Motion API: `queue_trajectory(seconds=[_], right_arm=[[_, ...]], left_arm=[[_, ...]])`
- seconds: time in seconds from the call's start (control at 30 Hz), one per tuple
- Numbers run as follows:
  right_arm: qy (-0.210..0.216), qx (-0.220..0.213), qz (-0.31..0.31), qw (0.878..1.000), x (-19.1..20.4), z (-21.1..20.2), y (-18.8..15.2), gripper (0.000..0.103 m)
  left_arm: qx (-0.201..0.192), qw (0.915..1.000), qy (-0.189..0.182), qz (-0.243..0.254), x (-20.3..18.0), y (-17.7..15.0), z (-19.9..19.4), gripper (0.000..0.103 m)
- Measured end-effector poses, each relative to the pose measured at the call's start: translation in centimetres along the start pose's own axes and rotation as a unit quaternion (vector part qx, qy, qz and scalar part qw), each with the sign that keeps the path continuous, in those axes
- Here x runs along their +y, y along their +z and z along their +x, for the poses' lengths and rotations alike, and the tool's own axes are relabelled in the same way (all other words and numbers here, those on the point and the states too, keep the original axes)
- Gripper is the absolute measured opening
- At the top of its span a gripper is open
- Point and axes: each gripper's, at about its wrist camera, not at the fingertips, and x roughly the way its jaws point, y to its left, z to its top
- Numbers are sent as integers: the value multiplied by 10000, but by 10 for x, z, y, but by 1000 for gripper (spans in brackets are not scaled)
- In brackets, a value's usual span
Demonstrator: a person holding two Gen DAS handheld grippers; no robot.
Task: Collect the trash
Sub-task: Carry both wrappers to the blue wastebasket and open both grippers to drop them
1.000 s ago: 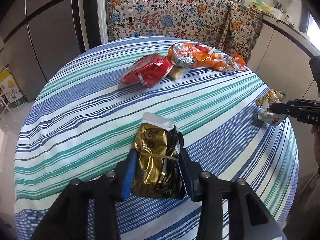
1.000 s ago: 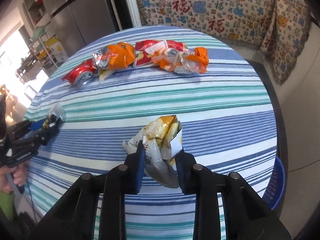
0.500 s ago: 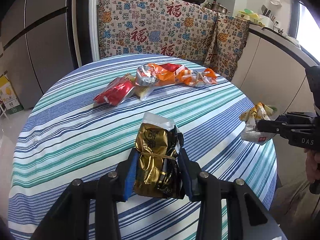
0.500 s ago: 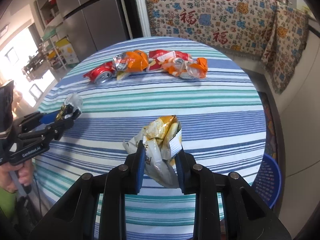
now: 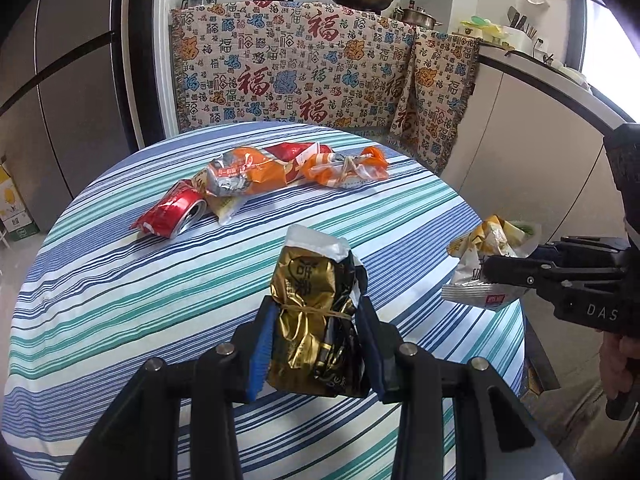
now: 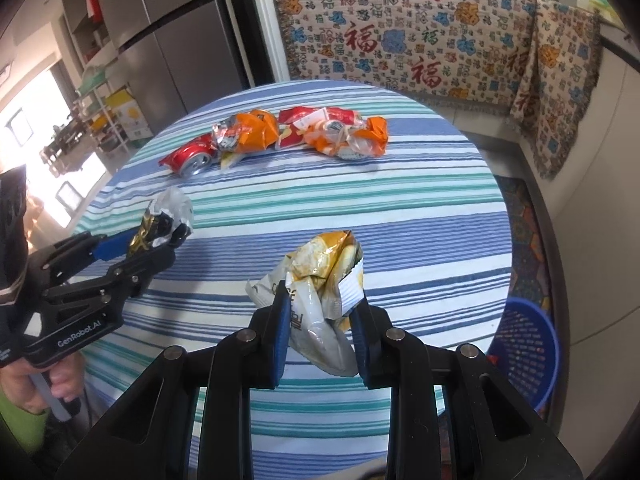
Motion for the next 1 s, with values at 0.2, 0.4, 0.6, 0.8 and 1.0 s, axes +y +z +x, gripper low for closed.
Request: queue_trajectory(seconds=[0.2,0.4,0.6,0.8,1.0], right_arm=[[-22,-50,43,10000,-2,-1,0,27],[-51,-37,51,10000,-4,-1,-3,27],[-90,-80,172,9998,-14,-4,-4,27],[-203,-162,355,9990,-38,-15,-8,27],[-560,-265,702,9956,-87,-39,-18,27]], left_arm=[[-43,10000,69,23,-10,3,1,40],[-68,9999,58,107,-21,6,4,40],[-35,9999,-32,144,-32,8,9,40],[27,9996,-175,228,-49,11,17,40],[82,9978,-488,430,-89,19,31,40]])
